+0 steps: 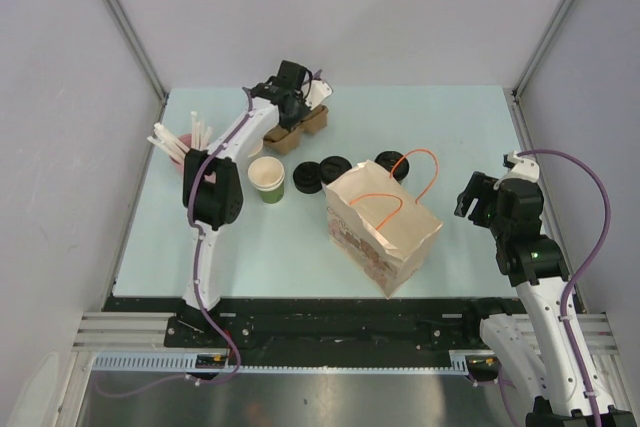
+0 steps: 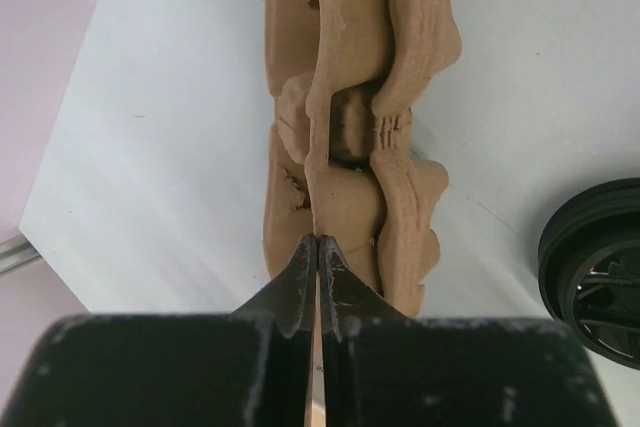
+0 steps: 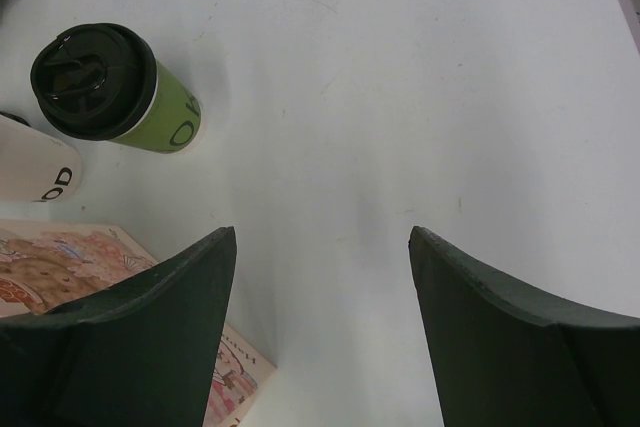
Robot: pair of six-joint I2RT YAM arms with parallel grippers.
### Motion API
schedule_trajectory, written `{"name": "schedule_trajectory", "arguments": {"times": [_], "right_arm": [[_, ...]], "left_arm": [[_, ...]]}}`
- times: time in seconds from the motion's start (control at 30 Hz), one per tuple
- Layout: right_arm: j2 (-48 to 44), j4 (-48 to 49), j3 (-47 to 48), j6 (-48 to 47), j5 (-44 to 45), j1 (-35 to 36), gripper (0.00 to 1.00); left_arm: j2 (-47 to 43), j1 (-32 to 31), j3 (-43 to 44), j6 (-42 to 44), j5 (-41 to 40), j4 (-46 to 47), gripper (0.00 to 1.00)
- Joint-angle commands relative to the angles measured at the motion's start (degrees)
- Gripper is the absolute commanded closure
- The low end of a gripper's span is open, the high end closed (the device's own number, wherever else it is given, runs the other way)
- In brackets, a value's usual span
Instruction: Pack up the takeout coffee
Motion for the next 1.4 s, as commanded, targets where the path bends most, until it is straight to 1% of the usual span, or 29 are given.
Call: {"name": "schedule_trajectory", "arguments": {"times": [0.0,0.23,0.53,0.93,1.1,1.2,1.37], "right_arm": [[-0.45,0.81,0.86,-1.07,-0.18,-0.15,0.25],[-0.63,0.72,0.77,-0.98,-0.09,-0.06,0.25],[-0.72,0.72,0.86,-0.89,0.0,-0.06,0.24],[-0.89,0.89,0.86,-1.07,-0.09,-0.15,0.24],[-1.33,1.77,1.12,-1.86,-0.88,-0.15,0.24],[-1.6,0.81,2.87,-2.21,-1.41,-0.15,0.24],[-1.6,-1.47,9.64,-2.65,-3.34,-0.15,0.24]], "left_arm": [[-5.48,-0.3,3.35,-1.32,0.5,1.54,1.0],[-5.3,-0.74,1.24,-0.62,-0.82,2.06,0.99],[-9.08,-3.56,-0.95,2.72,-5.56,5.93,1.0],[-12.15,-3.64,-1.48,3.77,-6.0,6.55,1.0],[-16.71,-4.26,-1.48,5.0,-6.27,6.63,0.99],[-20.31,-5.22,-1.83,5.62,-6.36,6.63,1.0],[-26.91,-8.65,-3.5,7.37,-6.62,6.63,1.0]]}}
